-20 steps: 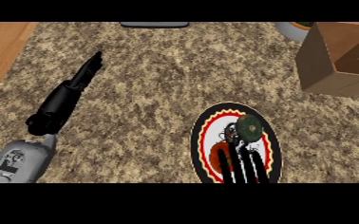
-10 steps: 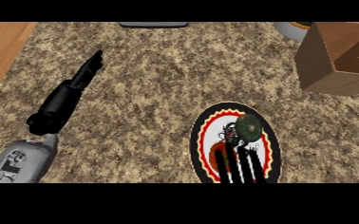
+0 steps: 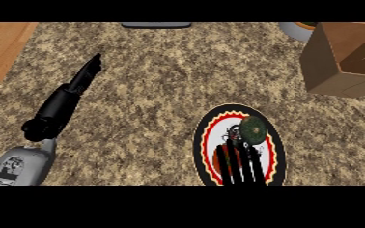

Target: Pick the tomato from the plate and place it in the cardboard box

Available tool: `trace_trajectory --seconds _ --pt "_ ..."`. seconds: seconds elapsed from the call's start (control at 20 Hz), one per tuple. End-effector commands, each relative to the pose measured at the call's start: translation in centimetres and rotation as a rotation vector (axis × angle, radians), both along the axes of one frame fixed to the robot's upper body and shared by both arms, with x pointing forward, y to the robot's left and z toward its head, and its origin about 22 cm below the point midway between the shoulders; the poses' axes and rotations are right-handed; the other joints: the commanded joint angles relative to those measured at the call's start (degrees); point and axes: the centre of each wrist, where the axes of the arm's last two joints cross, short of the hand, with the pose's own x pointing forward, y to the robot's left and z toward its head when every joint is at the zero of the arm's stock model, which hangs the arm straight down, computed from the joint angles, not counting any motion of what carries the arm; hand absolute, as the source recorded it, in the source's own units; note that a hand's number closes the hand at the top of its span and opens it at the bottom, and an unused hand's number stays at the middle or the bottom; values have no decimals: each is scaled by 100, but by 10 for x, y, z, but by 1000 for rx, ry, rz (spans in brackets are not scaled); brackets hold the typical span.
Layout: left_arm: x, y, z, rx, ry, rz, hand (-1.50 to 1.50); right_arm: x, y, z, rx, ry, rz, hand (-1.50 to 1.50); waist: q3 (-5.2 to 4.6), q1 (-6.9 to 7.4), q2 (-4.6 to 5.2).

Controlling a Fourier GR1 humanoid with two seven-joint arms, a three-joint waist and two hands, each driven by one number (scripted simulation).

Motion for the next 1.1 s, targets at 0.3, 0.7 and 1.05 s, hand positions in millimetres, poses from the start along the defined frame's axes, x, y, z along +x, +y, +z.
trace_trajectory --seconds 0.3,0.7,1.05 --pt "0 -4 17 9 -2 7 0 22 17 -45 -56 8 -122 -150 1 -22 -9" --pt "11 12 3 1 -13 13 0 47 -3 -58 -27 13 -115 -150 0 -37 -3" --pt "12 -8 3 2 -6 6 0 68 -3 -82 -60 -19 50 150 1 -25 3"
